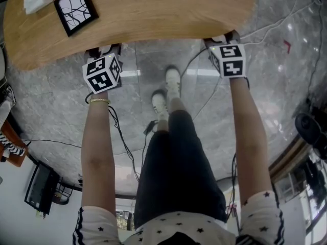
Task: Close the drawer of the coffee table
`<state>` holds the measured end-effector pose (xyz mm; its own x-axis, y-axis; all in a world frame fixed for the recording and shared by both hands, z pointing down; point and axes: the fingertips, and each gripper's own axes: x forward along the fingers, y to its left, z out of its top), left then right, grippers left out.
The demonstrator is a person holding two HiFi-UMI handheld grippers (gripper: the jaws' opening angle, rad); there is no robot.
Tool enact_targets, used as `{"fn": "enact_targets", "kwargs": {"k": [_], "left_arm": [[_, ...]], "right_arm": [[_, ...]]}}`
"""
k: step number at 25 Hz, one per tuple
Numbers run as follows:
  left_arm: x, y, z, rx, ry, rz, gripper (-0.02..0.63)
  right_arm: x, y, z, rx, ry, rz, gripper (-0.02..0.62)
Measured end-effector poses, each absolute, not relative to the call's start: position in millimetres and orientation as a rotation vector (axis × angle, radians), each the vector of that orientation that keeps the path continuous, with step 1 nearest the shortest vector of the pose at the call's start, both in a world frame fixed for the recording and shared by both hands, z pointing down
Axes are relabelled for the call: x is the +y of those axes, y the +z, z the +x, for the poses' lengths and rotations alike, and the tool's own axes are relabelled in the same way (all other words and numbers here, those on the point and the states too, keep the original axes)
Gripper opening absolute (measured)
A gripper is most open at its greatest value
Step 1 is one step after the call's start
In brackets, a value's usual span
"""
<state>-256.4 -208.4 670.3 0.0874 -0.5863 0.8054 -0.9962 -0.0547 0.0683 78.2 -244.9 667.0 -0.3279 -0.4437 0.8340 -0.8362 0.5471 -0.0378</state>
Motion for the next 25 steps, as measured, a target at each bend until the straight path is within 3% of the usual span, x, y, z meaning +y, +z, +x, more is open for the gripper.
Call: {"fn": "enact_targets", "kwargs": {"k": [12, 15, 17, 19, 25], "left_arm": [[-179, 646, -246, -1.540, 0.803, 1.738, 0.333], [-173, 632, -244, -1.545, 0.782, 1.748, 0.323], [-167, 620, -241, -1.556, 0.769, 1.752, 0.285], [-161, 606, -238, -1.575, 0.749, 1.751, 0.207], [-142, 560, -227, -1.612, 0.686, 1.755, 0.088]], "right_arm": [[-219, 639, 86, -1.932, 0.634, 1.107, 0.285], [-212, 624, 84, -1.944, 0.627, 1.120, 0.257], [-207, 612, 82, -1.949, 0.619, 1.133, 0.217], [-201, 599, 80, -1.952, 0.611, 1.153, 0.169], [-178, 552, 65, -1.968, 0.614, 1.220, 0.071]]}}
